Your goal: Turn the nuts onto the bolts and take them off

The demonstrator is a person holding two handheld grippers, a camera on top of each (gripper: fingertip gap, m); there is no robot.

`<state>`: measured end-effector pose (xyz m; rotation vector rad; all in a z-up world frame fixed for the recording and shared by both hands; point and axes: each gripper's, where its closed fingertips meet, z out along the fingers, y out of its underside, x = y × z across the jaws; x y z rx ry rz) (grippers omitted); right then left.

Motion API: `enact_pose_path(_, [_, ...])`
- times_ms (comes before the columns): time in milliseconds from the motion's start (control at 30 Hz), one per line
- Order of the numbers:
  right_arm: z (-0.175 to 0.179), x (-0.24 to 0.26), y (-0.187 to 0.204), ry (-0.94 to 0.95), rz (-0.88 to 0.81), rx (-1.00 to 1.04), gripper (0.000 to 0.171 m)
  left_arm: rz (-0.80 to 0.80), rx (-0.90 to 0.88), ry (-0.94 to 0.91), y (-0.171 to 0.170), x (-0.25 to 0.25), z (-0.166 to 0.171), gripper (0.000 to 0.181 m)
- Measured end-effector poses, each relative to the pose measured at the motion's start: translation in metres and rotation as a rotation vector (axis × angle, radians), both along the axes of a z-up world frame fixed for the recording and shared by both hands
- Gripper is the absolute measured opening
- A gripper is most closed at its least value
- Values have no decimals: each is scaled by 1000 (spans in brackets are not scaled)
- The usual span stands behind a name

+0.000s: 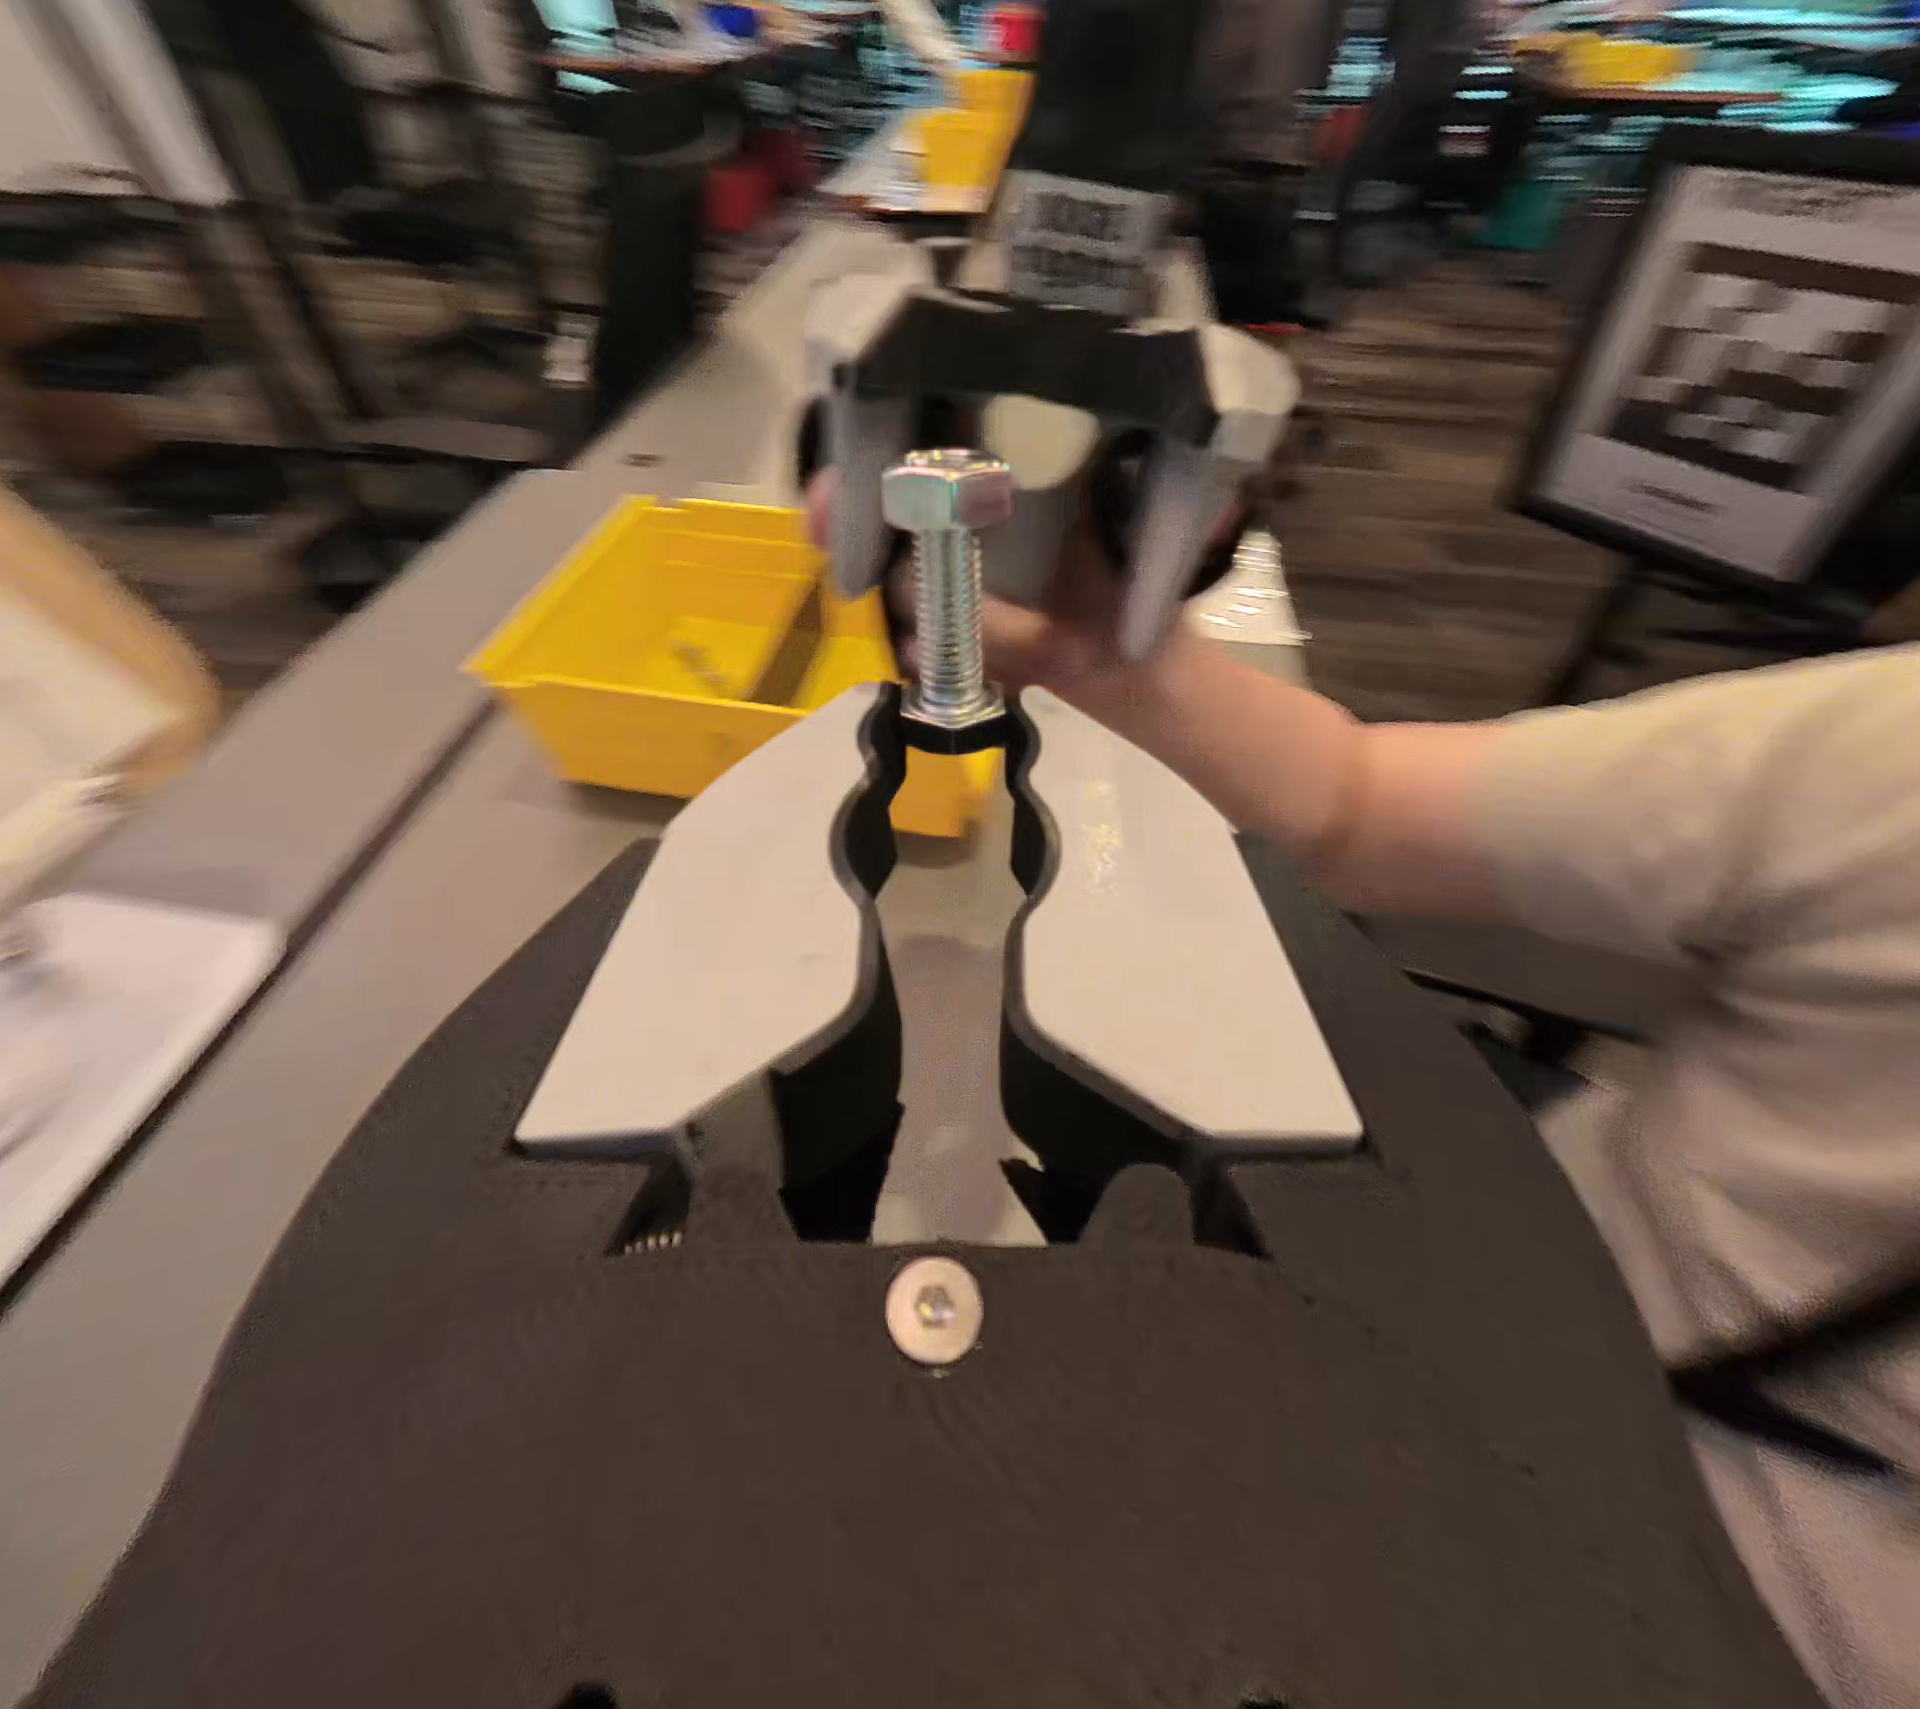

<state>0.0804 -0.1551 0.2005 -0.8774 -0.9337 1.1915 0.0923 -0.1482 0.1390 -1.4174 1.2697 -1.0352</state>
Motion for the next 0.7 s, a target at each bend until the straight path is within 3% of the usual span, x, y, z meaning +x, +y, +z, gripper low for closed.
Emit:
enact_pose_path(100, [5, 8, 23, 29, -298, 1, 40, 189, 89, -32, 24, -9, 8, 18])
enact_pose_path(300, [-9, -11, 30, -31, -349, -104, 37, 268, 115, -18, 30, -11, 7, 18])
enact_pose_path(567, [-14, -15, 28, -52, -243, -139, 18, 220, 116, 17, 23, -4, 1, 18])
enact_pose_path(700, [-11, -17, -6, -91, 81, -86, 18, -65, -5, -1, -15, 2, 2, 18])
